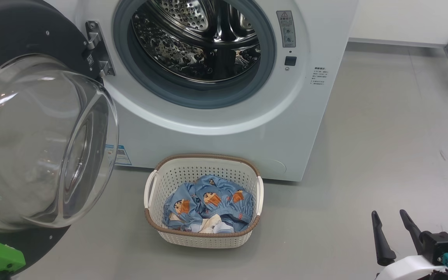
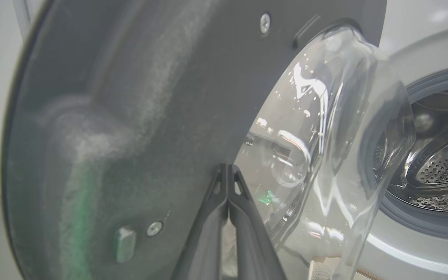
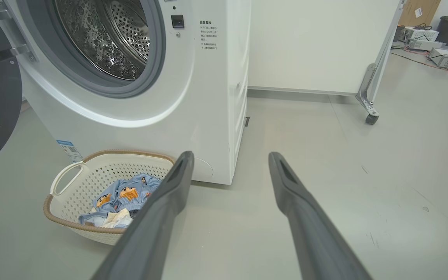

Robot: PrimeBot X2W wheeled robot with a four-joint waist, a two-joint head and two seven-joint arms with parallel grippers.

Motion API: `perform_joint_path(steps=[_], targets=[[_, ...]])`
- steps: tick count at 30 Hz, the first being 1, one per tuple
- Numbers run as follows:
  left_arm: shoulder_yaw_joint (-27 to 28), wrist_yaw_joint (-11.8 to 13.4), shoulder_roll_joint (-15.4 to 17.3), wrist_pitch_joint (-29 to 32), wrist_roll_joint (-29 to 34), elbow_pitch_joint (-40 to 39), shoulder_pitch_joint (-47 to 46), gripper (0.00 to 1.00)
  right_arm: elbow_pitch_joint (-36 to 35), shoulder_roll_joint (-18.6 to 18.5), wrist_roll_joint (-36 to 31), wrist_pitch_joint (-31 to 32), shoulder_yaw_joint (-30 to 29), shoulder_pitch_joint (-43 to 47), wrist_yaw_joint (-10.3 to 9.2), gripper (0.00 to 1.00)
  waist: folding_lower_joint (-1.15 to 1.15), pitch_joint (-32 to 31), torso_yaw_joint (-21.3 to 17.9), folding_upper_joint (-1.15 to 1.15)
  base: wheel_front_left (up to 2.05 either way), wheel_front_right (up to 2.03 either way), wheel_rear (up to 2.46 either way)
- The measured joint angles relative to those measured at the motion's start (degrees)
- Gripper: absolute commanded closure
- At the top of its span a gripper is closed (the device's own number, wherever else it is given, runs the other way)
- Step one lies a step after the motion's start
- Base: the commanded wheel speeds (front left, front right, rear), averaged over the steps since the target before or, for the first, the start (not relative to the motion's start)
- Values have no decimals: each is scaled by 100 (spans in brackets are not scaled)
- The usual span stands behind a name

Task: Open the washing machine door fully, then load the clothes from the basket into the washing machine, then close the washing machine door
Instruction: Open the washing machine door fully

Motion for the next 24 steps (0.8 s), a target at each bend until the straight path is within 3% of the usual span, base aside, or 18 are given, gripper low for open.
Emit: perform_joint_path(steps=[6, 14, 15, 16, 18, 19, 20, 24], targets=[[60, 10, -89, -118, -33, -99, -14, 100, 0, 8, 0, 0, -23, 0, 0, 0, 0, -32, -31, 0, 0, 0, 0], [-240, 13, -220, -210, 22, -940, -12, 100, 0, 19, 9, 0, -63, 1, 0, 0, 0, -95, -37, 0, 0, 0, 0], [-302, -24, -219, -227, 42, -1077, -11, 88, 1, 21, 9, 0, -63, 1, 0, 0, 0, -101, -35, 0, 0, 0, 0], [-361, -68, -224, -245, 73, -1223, -12, 65, 0, 25, 9, 0, -62, 1, 0, 0, 0, -108, -34, 0, 0, 0, 0], [-435, -116, -224, -252, 91, -1363, -12, 35, 0, 27, 9, 0, -58, 1, 0, 0, 0, -113, -35, 0, 0, 0, 0], [-502, -162, -224, -253, 127, -1480, -11, 11, 0, 29, 9, 0, -37, -1, 0, 0, 0, -117, -41, 0, 0, 0, 0], [-564, -208, -224, -280, 164, -1606, -7, 0, 1, 29, 9, 0, -1, -4, 0, 0, 0, -120, -55, 0, 0, 0, 0], [-939, -454, -237, -304, 249, -2070, 4, 0, 2, 42, 8, 0, 100, -35, 1, 0, 0, -131, -157, 0, 0, 0, 0]])
